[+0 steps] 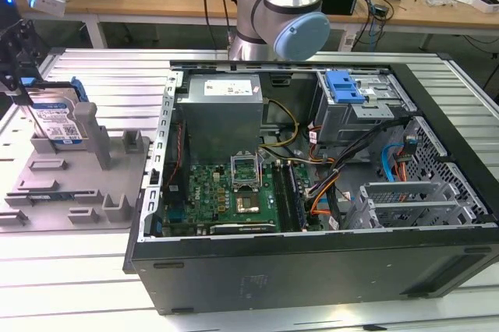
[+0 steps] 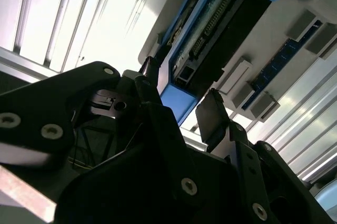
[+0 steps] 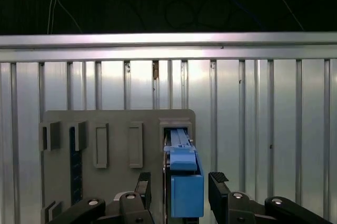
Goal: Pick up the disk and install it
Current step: 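Pick up the disk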
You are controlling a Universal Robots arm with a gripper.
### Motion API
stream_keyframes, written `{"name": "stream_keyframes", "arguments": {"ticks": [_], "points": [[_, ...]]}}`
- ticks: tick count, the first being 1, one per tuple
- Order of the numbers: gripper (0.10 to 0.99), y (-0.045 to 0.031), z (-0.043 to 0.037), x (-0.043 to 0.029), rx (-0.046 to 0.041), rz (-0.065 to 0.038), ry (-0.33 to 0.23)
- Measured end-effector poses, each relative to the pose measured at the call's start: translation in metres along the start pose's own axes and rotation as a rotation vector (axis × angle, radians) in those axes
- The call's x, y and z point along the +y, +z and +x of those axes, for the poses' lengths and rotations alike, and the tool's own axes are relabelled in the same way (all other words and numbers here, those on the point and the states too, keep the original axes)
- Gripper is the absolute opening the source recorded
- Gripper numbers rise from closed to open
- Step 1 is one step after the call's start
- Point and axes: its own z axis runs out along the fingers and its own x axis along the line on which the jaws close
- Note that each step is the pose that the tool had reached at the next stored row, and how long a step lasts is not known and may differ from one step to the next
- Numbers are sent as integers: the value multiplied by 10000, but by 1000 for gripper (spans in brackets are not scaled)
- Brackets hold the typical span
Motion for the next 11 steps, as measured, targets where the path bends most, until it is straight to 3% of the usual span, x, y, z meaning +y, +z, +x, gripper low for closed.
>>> {"name": "stream_keyframes", "arguments": {"ticks": [11], "points": [[557, 61, -1, 0, 0, 1, 0]]}}
